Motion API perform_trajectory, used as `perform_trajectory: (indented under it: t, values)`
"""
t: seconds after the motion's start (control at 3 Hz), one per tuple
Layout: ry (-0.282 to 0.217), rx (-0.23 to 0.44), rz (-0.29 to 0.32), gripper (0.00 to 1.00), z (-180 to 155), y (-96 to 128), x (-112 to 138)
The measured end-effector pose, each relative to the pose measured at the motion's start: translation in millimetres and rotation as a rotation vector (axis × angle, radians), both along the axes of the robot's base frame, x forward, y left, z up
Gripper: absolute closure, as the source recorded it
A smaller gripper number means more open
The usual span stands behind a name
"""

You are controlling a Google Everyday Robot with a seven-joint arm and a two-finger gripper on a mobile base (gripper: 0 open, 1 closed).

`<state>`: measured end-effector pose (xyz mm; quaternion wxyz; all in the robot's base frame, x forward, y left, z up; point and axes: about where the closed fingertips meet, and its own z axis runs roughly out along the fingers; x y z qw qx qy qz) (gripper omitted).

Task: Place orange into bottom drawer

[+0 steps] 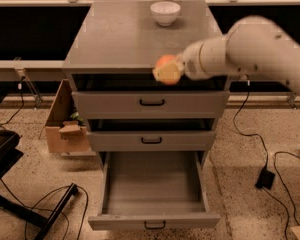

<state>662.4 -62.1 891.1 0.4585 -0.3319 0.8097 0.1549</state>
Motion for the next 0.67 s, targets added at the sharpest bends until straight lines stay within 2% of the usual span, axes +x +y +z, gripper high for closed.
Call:
perform_trajectory:
  t: [0.33,0.67]
  values:
    - [0.16,0.031,0.011,1.0,-129.7,0.4,-14.1]
    - [0.235,0.108,-0.012,1.0,-219.4,-7.4,-18.5]
